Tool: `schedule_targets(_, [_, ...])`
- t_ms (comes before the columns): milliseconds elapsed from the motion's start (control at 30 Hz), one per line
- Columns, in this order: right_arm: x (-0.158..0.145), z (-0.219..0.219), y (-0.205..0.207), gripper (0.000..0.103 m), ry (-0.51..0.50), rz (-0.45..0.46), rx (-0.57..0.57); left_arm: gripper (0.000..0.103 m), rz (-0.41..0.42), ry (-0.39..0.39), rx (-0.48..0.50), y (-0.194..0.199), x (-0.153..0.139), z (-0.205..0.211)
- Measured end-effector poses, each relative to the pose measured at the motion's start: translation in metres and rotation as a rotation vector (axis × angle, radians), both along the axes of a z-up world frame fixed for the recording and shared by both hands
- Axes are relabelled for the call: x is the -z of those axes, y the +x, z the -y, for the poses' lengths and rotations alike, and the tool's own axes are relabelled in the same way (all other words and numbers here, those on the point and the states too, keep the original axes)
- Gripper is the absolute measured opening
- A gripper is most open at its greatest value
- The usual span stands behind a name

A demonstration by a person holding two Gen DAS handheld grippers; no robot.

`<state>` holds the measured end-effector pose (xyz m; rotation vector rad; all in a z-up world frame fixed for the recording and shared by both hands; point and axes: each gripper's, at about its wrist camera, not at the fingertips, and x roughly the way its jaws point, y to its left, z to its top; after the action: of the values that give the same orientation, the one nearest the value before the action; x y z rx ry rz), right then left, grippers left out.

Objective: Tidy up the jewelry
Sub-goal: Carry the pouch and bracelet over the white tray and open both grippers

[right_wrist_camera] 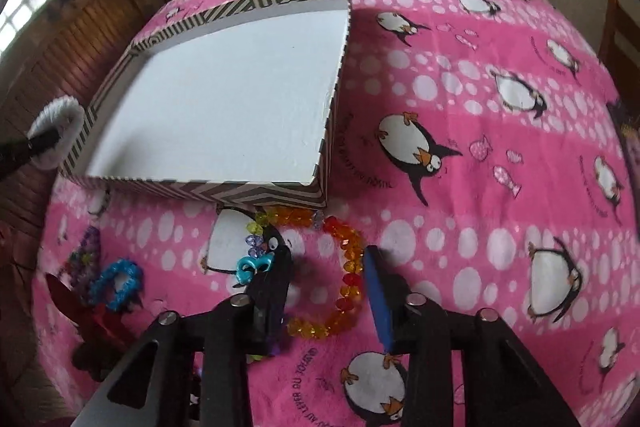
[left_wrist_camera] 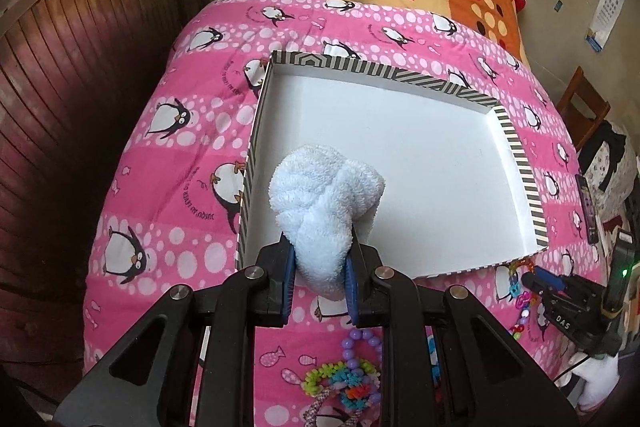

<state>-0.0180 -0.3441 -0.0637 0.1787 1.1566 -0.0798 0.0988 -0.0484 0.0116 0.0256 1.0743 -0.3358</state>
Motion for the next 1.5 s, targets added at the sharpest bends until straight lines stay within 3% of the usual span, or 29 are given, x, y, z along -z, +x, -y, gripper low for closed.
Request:
schedule_targets(33, [0.001, -0.002, 0.0, 0.008, 0.005, 0.002, -0.005, 0.019, -0.002, -0.001, -0.004, 0.0, 0.0, -0.001])
schedule_targets(133, [-0.006, 0.006, -0.01, 0.008, 0.034, 0.012, -0.004, 0.019, 0.001, 0.004, -0.015, 0.0, -0.001, -0.005])
schedule_targets(333, [-0.078, 0.008, -0.03, 0.008, 0.037, 0.157, -0.036, 0.019, 0.021, 0.003, -0.04, 0.006, -0.009, -0.01])
schedule_targets(500, [-0.125, 0.0, -0.001, 0.008, 0.028, 0.246, -0.087, 0.019, 0.022, -0.001, -0.049, 0.015, -0.01, -0.007])
schedule_targets(600, [-0.132, -0.003, 0.025, 0.008, 0.024, 0.264, -0.098, 0.019, 0.001, 0.018, -0.063, 0.022, -0.002, -0.005])
schedule_targets(700, [-0.123, -0.014, 0.057, 0.008, 0.061, 0.253, -0.116, 0.019, -0.016, 0.022, -0.06, 0.026, 0.008, -0.002])
schedule_targets(967, [-0.076, -0.048, 0.138, 0.008, 0.045, 0.167, -0.181, 0.019, -0.035, 0.052, -0.057, 0.047, 0.027, 0.011])
schedule_targets(1267, [-0.052, -0.005, 0.197, 0.008, -0.08, 0.161, -0.035, 0.019, -0.013, 0.055, -0.084, 0.091, 0.034, 0.027])
schedule_targets(1367, [-0.043, 0.008, 0.201, 0.008, -0.057, 0.159, -0.005, 0.02, 0.0, 0.068, -0.095, 0.102, 0.038, 0.032])
schedule_targets(1433, [-0.04, 0.011, 0.202, 0.01, -0.026, 0.16, -0.023, 0.024, -0.001, 0.073, -0.108, 0.107, 0.042, 0.033])
schedule_targets(1467, [-0.038, 0.012, 0.201, 0.012, -0.007, 0.16, -0.037, 0.031, -0.004, 0.07, -0.11, 0.109, 0.044, 0.033])
schedule_targets(1500, [-0.037, 0.013, 0.2, 0.026, 0.005, 0.159, -0.036, 0.038, -0.009, 0.064, -0.113, 0.11, 0.045, 0.033])
